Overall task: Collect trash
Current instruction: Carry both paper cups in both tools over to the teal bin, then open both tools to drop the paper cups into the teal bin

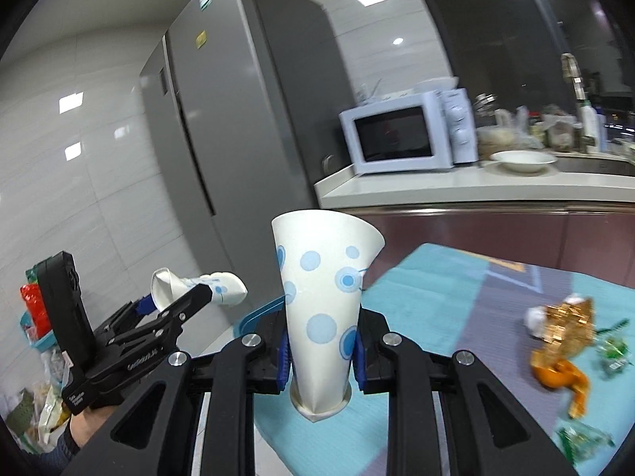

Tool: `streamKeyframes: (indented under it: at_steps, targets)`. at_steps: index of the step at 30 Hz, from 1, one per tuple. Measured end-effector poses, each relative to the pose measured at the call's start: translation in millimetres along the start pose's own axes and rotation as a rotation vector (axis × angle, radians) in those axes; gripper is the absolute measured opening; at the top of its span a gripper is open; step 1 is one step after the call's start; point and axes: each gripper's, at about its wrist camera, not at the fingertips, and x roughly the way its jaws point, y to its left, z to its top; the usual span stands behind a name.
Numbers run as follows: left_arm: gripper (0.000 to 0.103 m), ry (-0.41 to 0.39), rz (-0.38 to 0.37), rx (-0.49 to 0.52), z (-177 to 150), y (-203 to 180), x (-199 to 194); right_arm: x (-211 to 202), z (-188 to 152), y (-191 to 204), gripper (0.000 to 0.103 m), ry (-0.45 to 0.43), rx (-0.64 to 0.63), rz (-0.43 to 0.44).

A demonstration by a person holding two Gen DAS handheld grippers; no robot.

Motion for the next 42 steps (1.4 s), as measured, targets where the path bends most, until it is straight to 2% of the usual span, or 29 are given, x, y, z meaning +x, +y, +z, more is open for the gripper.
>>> streamKeyframes:
  at_steps: [6, 15, 24, 30, 36, 37, 38, 40, 42]
  targets:
    - [0.08, 0.043, 0.086, -0.004, -3, 51, 27, 56, 6, 19, 0.022, 0.072, -0.029, 0.057]
    - [0.08, 0.143, 0.148, 0.001, -15, 68, 95, 145, 9, 36, 0.022, 0.21, -0.047, 0.111]
    - [0.08, 0.264, 0.161, -0.016, -25, 88, 172, 243, 3, 50, 0.023, 0.425, -0.131, 0.1]
    - [0.08, 0.369, 0.152, -0.051, -44, 109, 218, 290, -13, 58, 0.023, 0.535, -0.186, 0.063]
    - [0.081, 0.462, 0.141, -0.054, -66, 113, 259, 328, -27, 56, 0.026, 0.629, -0.202, 0.033]
    - [0.081, 0.474, 0.145, -0.055, -70, 113, 266, 336, -26, 55, 0.027, 0.635, -0.209, 0.022]
    - [0.087, 0.48, 0.145, -0.058, -73, 114, 272, 341, -27, 54, 0.028, 0.646, -0.207, 0.022]
    - [0.091, 0.486, 0.153, -0.06, -75, 115, 280, 347, -28, 51, 0.038, 0.656, -0.194, 0.026]
    - [0.096, 0.488, 0.149, -0.061, -77, 113, 285, 349, -27, 48, 0.041, 0.646, -0.186, 0.029]
